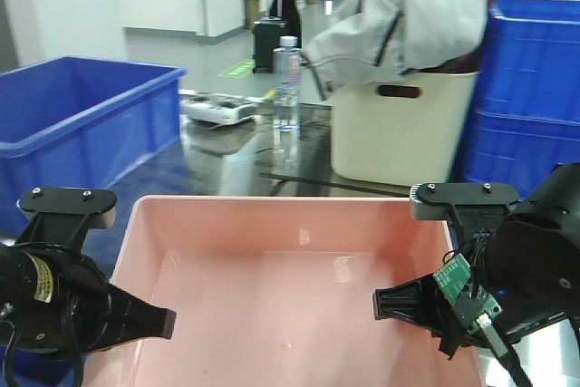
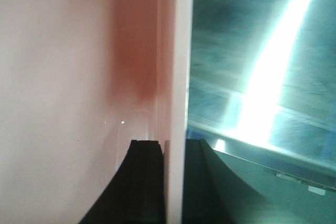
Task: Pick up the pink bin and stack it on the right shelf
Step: 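Hold the pink bin with both grippers while driving to the metal table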
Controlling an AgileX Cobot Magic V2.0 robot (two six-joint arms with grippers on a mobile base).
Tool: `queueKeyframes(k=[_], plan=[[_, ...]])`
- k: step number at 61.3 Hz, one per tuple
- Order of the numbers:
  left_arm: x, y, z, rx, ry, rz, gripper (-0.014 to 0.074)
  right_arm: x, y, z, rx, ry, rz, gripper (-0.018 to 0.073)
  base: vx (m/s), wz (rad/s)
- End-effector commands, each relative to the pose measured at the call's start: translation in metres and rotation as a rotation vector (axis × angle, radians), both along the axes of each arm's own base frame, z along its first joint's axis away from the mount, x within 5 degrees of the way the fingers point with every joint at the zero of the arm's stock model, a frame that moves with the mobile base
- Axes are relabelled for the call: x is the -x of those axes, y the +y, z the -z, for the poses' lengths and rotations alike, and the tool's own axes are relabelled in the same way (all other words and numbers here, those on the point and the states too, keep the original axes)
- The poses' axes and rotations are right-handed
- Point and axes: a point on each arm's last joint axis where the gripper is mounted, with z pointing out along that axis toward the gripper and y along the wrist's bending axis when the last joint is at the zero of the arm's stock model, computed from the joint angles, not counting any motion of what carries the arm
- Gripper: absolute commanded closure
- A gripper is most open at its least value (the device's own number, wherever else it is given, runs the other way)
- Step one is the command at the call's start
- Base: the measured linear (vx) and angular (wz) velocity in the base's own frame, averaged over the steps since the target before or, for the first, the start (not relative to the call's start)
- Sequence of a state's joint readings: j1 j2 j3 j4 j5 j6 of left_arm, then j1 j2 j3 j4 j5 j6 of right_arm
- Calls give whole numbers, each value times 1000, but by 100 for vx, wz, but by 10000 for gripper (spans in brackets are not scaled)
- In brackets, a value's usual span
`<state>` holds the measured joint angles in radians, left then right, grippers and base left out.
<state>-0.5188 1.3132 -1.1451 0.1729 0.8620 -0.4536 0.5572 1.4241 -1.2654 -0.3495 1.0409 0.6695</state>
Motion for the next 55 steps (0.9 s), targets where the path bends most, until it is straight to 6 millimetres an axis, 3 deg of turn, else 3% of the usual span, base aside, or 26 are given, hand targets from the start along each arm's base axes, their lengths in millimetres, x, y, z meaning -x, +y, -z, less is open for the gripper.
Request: queueKeyframes(k=[1, 21, 55], plan=[[2, 3, -22, 18, -112, 12, 450, 0, -11, -21, 51, -105, -1, 506, 18, -54], [2, 3, -22, 18, -112, 12, 450, 0, -11, -21, 51, -105, -1, 506, 17, -35], [2, 3, -22, 18, -112, 12, 450, 0, -11, -21, 52, -106, -1, 506, 16, 0]])
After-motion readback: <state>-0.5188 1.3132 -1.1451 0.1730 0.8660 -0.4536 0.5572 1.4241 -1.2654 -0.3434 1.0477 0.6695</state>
